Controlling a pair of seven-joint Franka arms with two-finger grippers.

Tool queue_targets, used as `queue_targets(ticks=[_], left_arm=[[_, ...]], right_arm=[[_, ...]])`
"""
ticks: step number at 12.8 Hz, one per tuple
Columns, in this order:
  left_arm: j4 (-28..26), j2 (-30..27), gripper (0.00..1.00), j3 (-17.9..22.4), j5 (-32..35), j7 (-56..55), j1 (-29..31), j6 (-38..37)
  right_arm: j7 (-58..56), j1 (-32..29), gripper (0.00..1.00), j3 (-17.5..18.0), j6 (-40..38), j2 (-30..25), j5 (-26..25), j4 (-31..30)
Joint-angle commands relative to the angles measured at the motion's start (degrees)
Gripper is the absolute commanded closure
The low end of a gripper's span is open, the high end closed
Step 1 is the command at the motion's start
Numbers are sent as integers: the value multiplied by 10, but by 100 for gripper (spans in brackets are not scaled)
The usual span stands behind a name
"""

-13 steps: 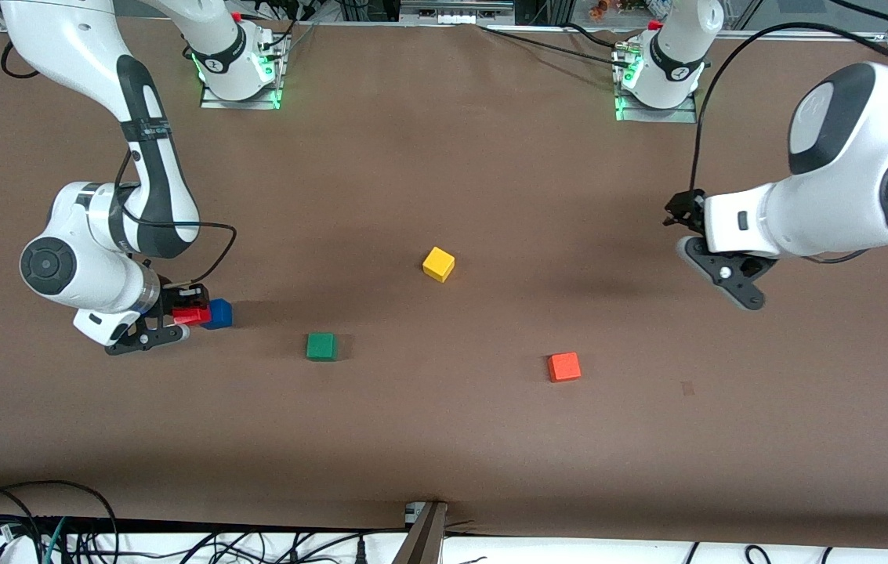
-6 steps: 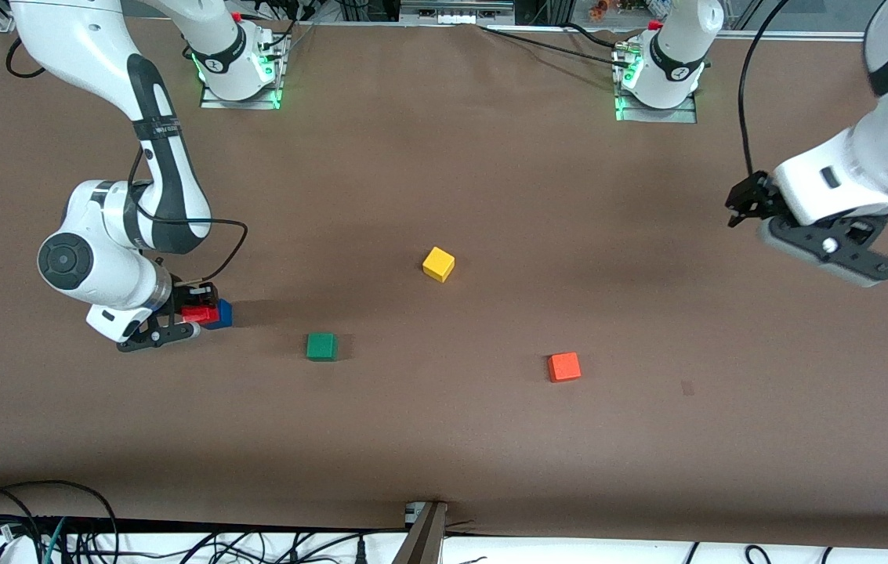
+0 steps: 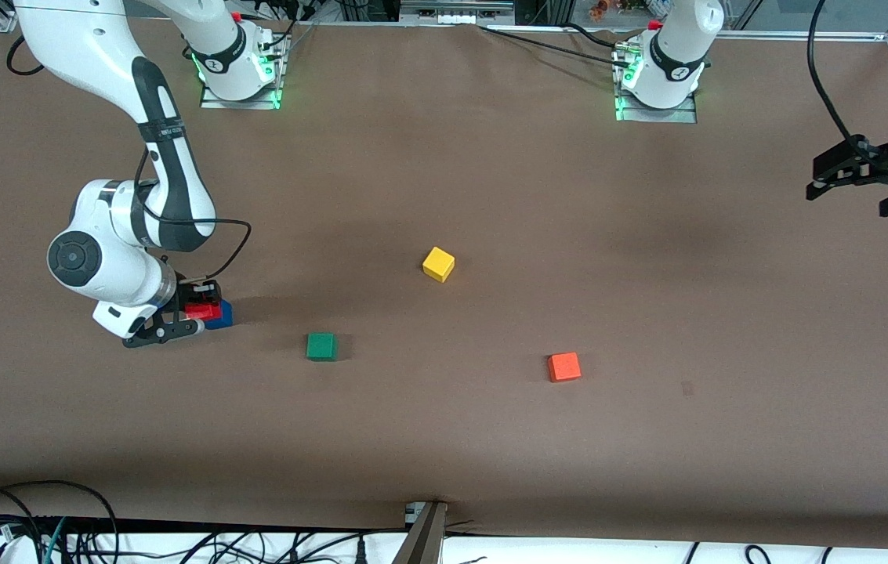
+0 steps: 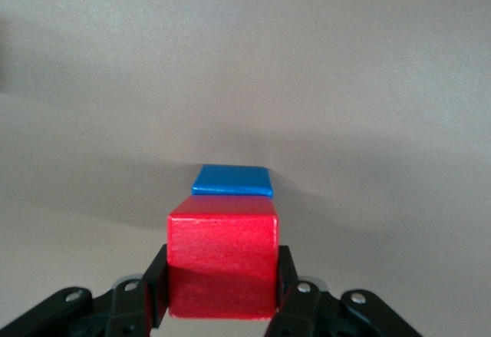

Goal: Pass red block to right arm, stack on blue
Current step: 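Open the right gripper and release the red cube on the blue cube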

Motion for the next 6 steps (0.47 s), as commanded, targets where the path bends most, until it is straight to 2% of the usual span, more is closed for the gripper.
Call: queue_targets(ticks=[1,3,6], left_arm=[[-60,-41,0,2,31,-25,-32,29],[-65,-45,0,-20,24,-28,-23,29],[-67,-44,0,-24,23,-26,-9,24]], right_arm=[[9,2,66,2,9,-19,-8,-21],[10,2,66,2,11,-19,-8,-23],[10,2,65,2,11,-19,-8,-23]])
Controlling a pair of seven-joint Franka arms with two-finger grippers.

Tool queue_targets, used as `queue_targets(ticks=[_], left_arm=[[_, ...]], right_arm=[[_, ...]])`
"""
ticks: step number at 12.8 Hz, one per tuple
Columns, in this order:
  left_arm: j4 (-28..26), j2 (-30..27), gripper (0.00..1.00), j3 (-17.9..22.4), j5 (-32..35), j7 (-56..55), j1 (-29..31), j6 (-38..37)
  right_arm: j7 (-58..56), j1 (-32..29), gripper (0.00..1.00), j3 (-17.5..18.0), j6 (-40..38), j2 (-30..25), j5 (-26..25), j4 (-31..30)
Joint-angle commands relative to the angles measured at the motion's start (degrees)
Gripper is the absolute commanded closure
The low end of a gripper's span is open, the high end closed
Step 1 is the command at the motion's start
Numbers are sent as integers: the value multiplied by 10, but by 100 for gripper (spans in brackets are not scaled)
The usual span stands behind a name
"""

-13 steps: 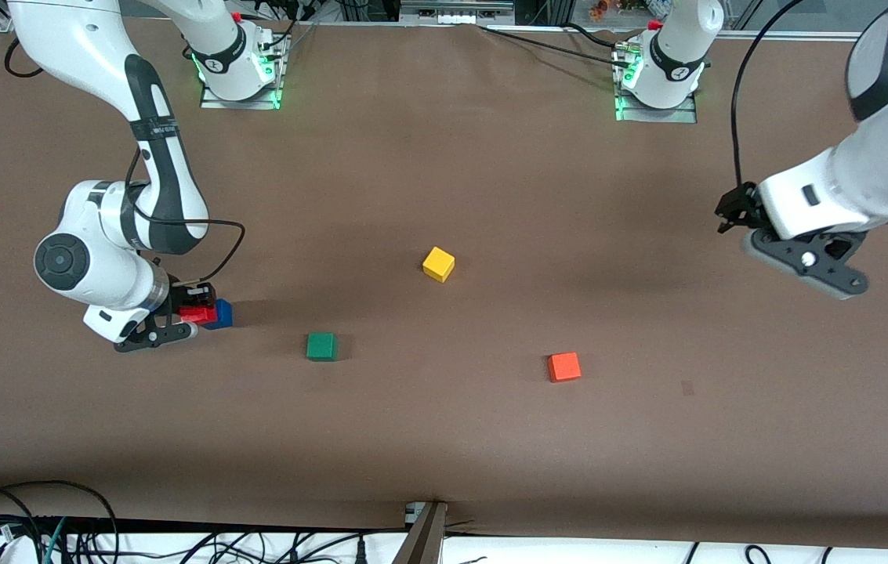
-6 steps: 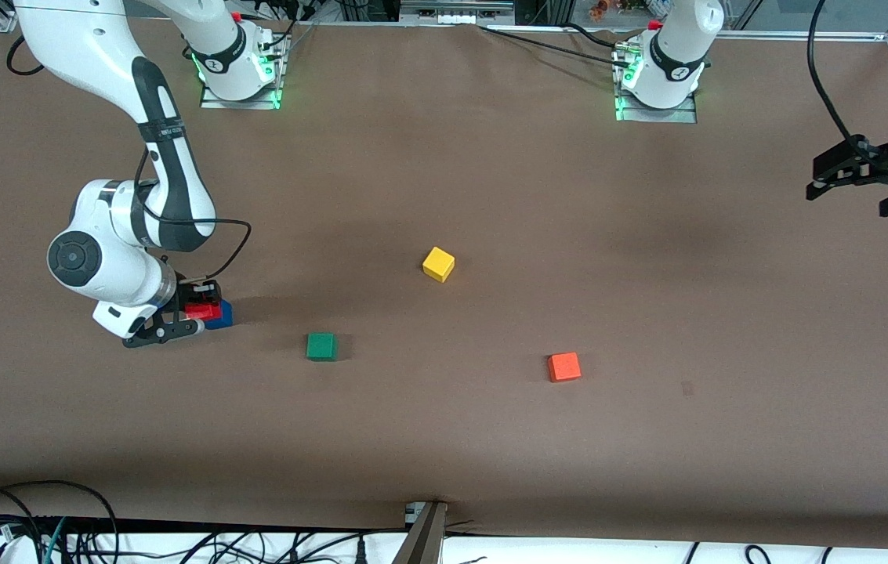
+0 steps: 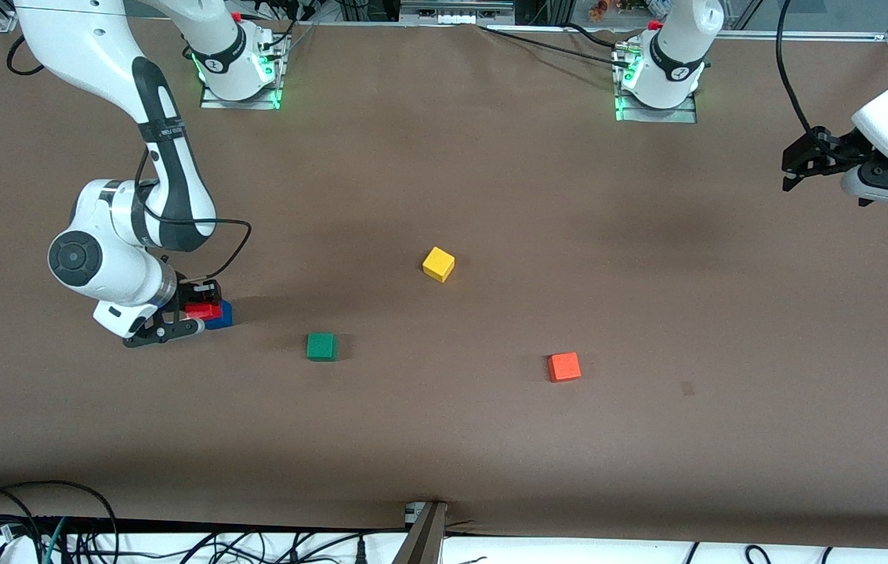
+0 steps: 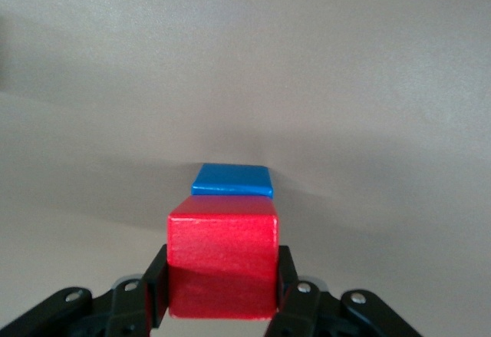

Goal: Pass red block to right arm, stack on blue
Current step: 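Open the right gripper and release the red cube on the blue cube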

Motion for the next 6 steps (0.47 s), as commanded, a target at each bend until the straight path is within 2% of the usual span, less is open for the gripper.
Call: queue_targets(ticks=[1,2,3,4,6], left_arm=[[-12,-10,0,-9,6,-5,12,6],[-10,-2,0,-9,6,-5,12,6],[-11,-2,0,-8,5,-4,12,5],[-11,-2,0,-8,6,-4,12,5],[-11,-3,0,-9,6,2,12,3]], right_arm=[[9,2,64,1,11,-19,-8,-22],[9,2,47,1,10,-19,-8,-21],[9,2,15,1,8,-19,-8,-19],[9,3,0,1,4,-19,-9,-15],[5,3,0,1,-3,-20,-10,-3]])
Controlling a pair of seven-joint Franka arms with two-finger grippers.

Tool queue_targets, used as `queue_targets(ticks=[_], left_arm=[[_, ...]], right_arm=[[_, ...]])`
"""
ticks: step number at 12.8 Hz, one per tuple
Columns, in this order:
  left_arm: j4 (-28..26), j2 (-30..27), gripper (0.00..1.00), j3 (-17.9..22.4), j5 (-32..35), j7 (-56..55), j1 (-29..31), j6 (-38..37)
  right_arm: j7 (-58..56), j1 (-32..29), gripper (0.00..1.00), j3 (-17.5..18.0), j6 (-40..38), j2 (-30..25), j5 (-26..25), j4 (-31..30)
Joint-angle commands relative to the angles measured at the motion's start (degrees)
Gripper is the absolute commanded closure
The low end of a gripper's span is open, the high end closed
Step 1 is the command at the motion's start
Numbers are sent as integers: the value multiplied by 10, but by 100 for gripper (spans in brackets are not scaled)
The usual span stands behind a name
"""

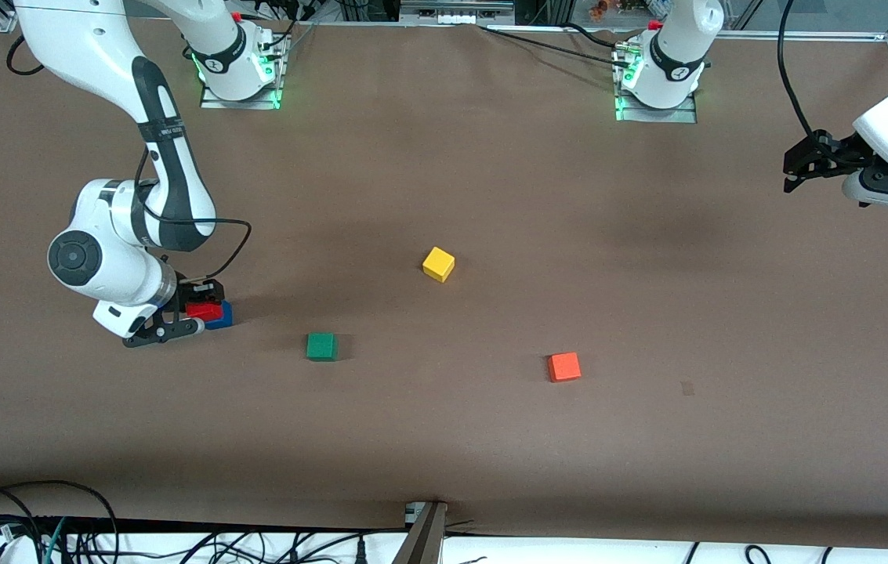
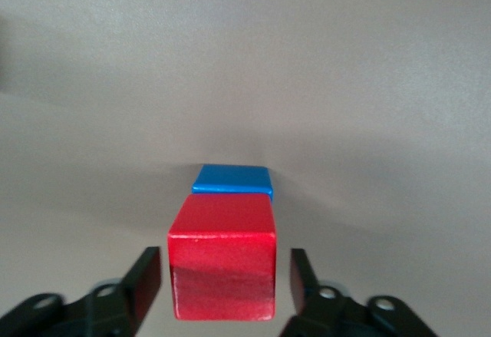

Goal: Pass red block to right arm, stack on blue
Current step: 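Open the right gripper and release the red cube on the blue cube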

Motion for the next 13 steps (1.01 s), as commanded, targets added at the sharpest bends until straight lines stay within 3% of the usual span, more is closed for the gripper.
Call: queue_targets(ticks=[1,4,13], left_arm=[[-6,-4,0,-9,6,4,6,3],[-6,-5,0,-9,6,4,6,1],[-4,-6,0,-11,5,-3,-2,0]], right_arm=[[5,3,0,0,-28,-20,-10,12],[5,2,0,-5,-148,-22,-11,91],[-1,1,0,-95,-481,-28,-9,327]])
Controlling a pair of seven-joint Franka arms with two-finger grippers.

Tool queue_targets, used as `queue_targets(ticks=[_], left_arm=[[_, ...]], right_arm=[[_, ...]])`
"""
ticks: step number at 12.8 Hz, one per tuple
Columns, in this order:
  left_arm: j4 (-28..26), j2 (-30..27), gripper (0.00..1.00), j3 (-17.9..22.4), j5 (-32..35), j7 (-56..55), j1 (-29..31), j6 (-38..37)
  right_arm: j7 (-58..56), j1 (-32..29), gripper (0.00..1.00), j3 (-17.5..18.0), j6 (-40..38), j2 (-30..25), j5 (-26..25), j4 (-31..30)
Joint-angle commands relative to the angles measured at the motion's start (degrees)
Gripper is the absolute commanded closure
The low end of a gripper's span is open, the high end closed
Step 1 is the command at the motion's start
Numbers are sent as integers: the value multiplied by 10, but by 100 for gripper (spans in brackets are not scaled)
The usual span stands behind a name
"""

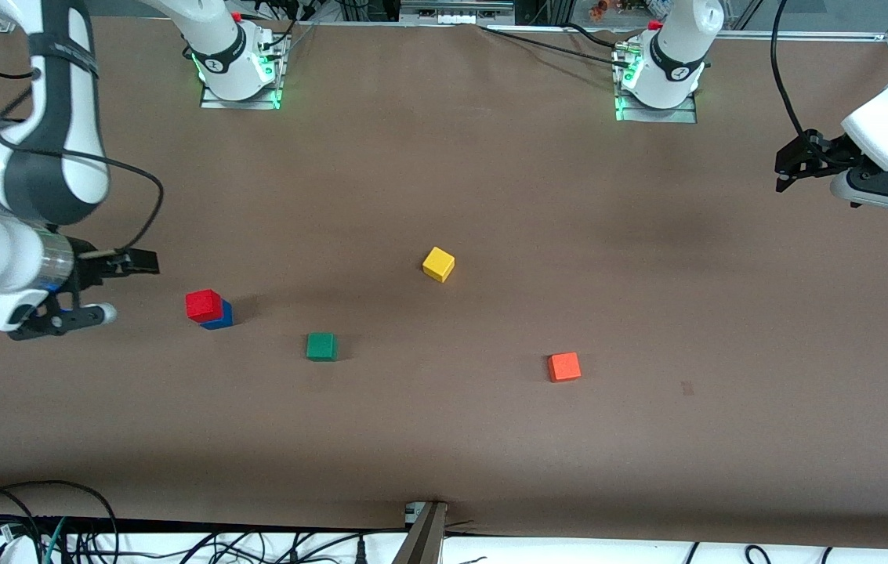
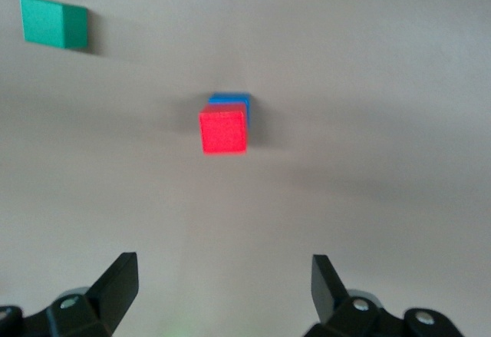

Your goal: Pass red block to right arm, stack on blue

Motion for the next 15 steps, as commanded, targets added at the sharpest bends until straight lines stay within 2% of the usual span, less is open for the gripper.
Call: queue_targets(ticks=[1,3,4,5,7,8,13,15], left_arm=[[-2,-6,0,-2,4,-3,0,-1],[-2,-6,0,-2,5,-3,-1,-1],[-2,-5,0,-2,5,-3,-1,0],[-2,-4,0,-2,4,-3,-1,0],[1,-2,0,-2,4,-3,-1,1],[6,-1,0,-2,4,-3,-1,1],[7,-1,0,-2,4,-3,-1,-1],[7,0,0,-2,-1,0,-1,-1]], right_arm=[[2,1,0,-15,-74,5,-7,56],[21,-2,0,1,-86,-24,-9,64],[55,-8,0,20,-87,-31,-13,63],[84,-29,0,55,-88,-42,-36,60],[122,-107,0,180,-88,-90,-94,26],[150,-138,0,222,-84,-117,-101,-3],[158,-173,0,254,-77,-233,-96,-113],[154,-173,0,259,-80,-239,-99,-108]])
